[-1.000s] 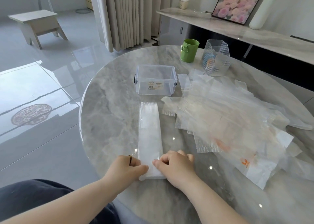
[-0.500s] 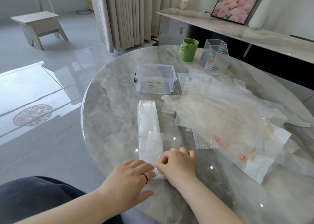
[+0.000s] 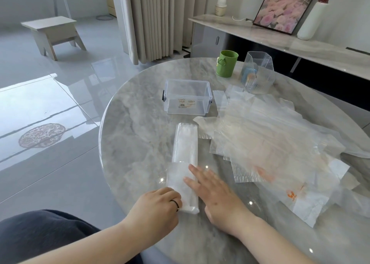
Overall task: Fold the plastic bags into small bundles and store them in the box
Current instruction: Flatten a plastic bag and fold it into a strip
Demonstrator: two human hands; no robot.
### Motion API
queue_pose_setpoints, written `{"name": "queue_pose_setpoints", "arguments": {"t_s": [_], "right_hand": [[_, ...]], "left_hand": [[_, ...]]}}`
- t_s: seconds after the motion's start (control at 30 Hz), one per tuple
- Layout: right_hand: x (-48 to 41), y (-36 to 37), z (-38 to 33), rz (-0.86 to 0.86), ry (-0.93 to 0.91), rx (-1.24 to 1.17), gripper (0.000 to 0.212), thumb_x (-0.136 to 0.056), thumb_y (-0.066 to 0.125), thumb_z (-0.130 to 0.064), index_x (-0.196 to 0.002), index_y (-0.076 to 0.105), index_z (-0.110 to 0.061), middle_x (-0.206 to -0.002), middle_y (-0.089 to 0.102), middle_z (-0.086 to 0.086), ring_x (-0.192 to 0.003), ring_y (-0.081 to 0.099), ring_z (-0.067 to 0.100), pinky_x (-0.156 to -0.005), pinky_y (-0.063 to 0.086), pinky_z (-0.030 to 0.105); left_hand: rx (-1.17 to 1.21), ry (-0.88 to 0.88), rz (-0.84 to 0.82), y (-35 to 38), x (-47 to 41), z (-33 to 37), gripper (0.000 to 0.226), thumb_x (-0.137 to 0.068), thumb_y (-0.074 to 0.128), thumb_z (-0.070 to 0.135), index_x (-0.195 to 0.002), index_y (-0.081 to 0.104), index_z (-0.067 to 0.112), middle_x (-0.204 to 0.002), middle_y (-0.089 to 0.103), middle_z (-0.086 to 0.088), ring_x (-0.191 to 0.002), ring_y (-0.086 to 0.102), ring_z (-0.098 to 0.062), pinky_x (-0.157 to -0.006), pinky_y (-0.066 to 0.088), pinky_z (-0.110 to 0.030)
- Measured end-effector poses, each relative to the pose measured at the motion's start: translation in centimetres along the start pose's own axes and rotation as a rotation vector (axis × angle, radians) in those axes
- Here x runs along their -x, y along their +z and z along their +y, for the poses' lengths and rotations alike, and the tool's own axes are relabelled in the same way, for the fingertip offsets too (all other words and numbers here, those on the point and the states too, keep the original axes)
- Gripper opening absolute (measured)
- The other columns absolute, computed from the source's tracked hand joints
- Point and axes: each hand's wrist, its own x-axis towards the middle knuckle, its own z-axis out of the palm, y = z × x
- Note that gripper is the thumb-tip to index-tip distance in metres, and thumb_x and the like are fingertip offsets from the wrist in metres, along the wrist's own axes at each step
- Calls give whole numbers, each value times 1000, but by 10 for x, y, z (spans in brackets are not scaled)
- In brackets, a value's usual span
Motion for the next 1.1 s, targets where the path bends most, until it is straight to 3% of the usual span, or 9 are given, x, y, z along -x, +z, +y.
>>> {"name": "queue_pose_setpoints", "arguments": {"t_s": [0.1, 0.2, 0.37, 0.57, 0.67, 0.73, 0.8, 1.0, 1.1], "right_hand": [[-9, 1, 0, -43, -83, 41, 63, -65, 34, -17, -127, 38, -25, -138, 35, 0, -125, 35, 16, -110, 10, 31], [-22, 0, -2, -140, -129, 14, 53, -63, 56, -30, -115, 44, -27, -125, 59, -6, -118, 44, 13, -104, 26, 33], [-28, 6, -4, -173, -43, -152, 50, -63, 32, -20, -94, 71, -25, -100, 72, -9, -92, 69, 6, -80, 53, 26], [-16, 10, -8, -142, 21, -418, 78, -69, 24, -47, -136, 44, -12, -143, 33, -12, -134, 20, -5, -112, -8, 8], [-20, 8, -19, -1, 220, -609, 67, -74, 26, -51, -109, 65, -9, -109, 66, 0, -106, 47, 0, -106, 25, 19], [-26, 1, -25, 53, 369, -649, 49, -79, 34, -47, -76, 64, -9, -68, 54, -10, -79, 46, 9, -86, 31, 22], [-31, -1, -27, 15, 510, -679, 34, -91, 45, -31, -59, 45, -19, -59, 38, -15, -67, 39, 9, -79, 26, 21], [-53, 0, -32, -28, 768, -688, 24, -97, 39, -26, -118, 48, -18, -110, 62, -7, -101, 49, 13, -96, 22, 23], [-61, 9, -39, 7, 857, -620, 27, -97, 39, -24, -122, 45, -20, -121, 58, -5, -117, 49, 16, -86, 18, 23]], "left_hand": [[1, 4, 64, -4, -3, 3, 27, -58, 35, 16, -43, 58, 21, -49, 58, 13, -47, 59, -4, -40, 44, -17], [-28, 10, 96, -8, -4, 2, 25, -58, 35, 14, -45, 56, 19, -41, 52, 11, -38, 52, -7, -37, 40, -17], [-53, 50, 177, -13, -4, 6, 25, -61, 38, 9, -45, 55, 18, -34, 41, 7, -31, 41, -11, -33, 35, -17], [30, 47, 230, -34, -11, -3, 26, -70, 44, 16, -66, 70, 17, -44, 56, 9, -37, 52, -10, -39, 40, -18], [237, -128, 216, -49, -20, -9, 26, -75, 45, 26, -81, 71, 24, -55, 66, 9, -47, 58, -7, -53, 42, -12], [511, -361, 223, -58, -33, -14, 16, -82, 51, 29, -89, 65, 33, -70, 69, 11, -76, 60, 2, -65, 40, -1], [694, -528, 208, -60, -50, -22, 21, -86, 60, 15, -84, 60, 35, -65, 62, 14, -69, 57, 12, -62, 39, 1], [795, -753, 160, -46, -91, -65, 14, -86, 62, 12, -99, 61, 18, -64, 56, 3, -53, 48, -4, -52, 37, -11], [857, -798, 114, -34, -101, -77, 16, -85, 63, 11, -101, 61, 14, -49, 54, 9, -50, 48, -7, -51, 41, -13]]}}
